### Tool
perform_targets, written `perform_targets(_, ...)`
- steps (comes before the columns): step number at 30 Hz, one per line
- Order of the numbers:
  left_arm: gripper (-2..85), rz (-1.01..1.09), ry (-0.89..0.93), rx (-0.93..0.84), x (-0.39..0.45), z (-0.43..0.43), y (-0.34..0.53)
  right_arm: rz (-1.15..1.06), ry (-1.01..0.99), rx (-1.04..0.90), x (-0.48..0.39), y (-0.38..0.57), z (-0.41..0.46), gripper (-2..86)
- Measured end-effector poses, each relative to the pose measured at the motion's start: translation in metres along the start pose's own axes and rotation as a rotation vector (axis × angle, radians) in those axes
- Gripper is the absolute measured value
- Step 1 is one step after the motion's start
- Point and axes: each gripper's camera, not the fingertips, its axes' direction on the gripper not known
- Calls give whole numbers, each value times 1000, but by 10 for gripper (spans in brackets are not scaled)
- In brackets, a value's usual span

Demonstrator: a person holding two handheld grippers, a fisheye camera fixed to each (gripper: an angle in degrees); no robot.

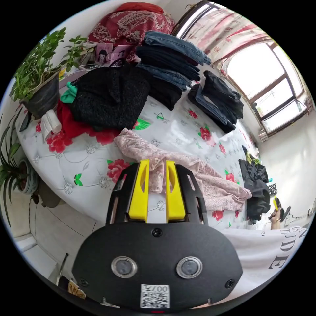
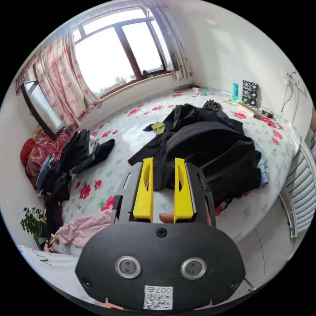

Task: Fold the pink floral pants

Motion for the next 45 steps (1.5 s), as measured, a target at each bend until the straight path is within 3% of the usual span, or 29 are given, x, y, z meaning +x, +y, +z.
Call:
perform_targets(3, 80, -40, -29, -16, -4, -5, 6, -108, -189, -288, -39, 95, 67, 88)
perform_targets(5, 82, -49, -38, -21, -4, -10, 7, -202, -162, -411, -74, 151, 100, 90)
perform_targets(10, 105, 13, -66, -81, 3, 0, 1, -345, -47, -482, -123, 170, 126, 93)
perform_targets(15, 66, -20, -85, -329, -1, 55, 10, -361, 17, -775, -128, 191, 172, 78)
perform_targets(17, 38, -43, -82, -360, -2, 59, 15, -357, -11, -728, -127, 186, 157, 67)
perform_targets(25, -2, 58, 174, -133, 2, -27, -42, -307, -393, -351, -137, 61, 42, 54)
perform_targets(32, 1, 280, 303, 244, 55, -154, -105, -377, -571, 100, -180, -15, -83, 51)
perform_targets(35, 12, 391, 240, 356, 64, -198, -88, -377, -627, 232, -160, -7, -119, 51)
perform_targets(37, 15, 450, 133, 360, 65, -203, -70, -376, -597, 194, -146, 6, -116, 51)
perform_targets(40, 20, 445, 0, 239, 52, -172, -39, -351, -499, -35, -120, 41, -73, 53)
perform_targets(45, 55, 227, -48, -38, 4, -88, 21, -156, -306, -369, -75, 120, 9, 64)
